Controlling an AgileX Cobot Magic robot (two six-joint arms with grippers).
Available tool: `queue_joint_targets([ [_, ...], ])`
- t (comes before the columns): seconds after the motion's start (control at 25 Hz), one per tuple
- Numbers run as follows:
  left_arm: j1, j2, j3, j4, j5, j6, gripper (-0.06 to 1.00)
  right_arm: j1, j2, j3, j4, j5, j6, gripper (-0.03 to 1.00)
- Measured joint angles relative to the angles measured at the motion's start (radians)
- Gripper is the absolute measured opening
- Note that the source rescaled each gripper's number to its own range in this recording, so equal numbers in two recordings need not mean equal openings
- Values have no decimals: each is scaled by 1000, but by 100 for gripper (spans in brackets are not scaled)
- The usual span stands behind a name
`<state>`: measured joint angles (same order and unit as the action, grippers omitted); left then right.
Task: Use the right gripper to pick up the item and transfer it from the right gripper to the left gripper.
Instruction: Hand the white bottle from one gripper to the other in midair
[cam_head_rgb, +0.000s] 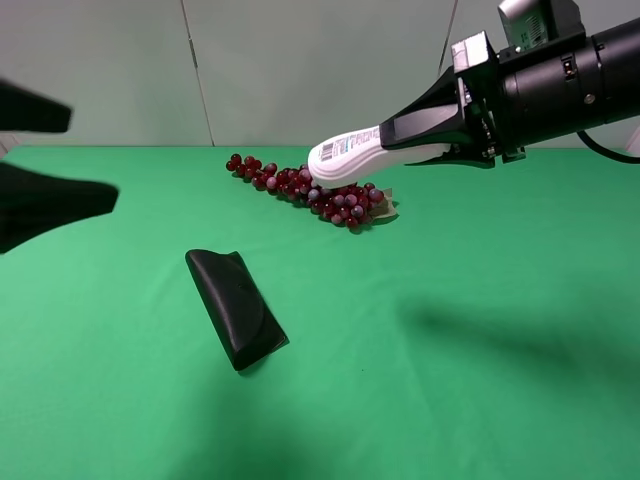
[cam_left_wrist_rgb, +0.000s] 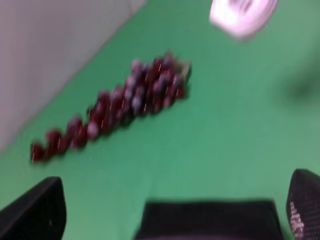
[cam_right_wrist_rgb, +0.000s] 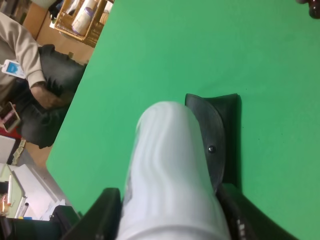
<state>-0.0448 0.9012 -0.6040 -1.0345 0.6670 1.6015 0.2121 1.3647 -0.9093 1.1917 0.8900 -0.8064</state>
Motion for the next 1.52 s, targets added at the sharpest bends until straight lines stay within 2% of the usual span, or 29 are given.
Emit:
queue_joint_targets([
  [0.08, 0, 76, -23, -125, 37, 169, 100, 0, 0, 0, 0, -1, 0, 2],
  [0.2, -6, 188, -69, -253, 132, 372, 100, 0, 0, 0, 0, -3, 0, 2],
  [0.32, -59, 275, -120, -286, 169, 444, 100, 0, 0, 0, 0, -5, -3, 2],
  [0.4, -121, 321, -162, -276, 156, 462, 100, 0, 0, 0, -1, -7, -3, 2],
  [0.56, -241, 404, -240, -216, 63, 480, 100, 0, 0, 0, -1, -14, -3, 2],
  [0.84, -415, 522, -350, -201, -14, 499, 100, 0, 0, 0, -4, -19, -3, 2],
  [1.04, -494, 625, -420, -155, -61, 500, 100, 0, 0, 0, -12, -19, -3, 2],
  [1.24, -543, 678, -476, -153, -147, 501, 100, 0, 0, 0, -18, -20, -3, 2],
  [1.52, -581, 763, -523, -152, -162, 501, 100, 0, 0, 0, -19, -20, -3, 2],
])
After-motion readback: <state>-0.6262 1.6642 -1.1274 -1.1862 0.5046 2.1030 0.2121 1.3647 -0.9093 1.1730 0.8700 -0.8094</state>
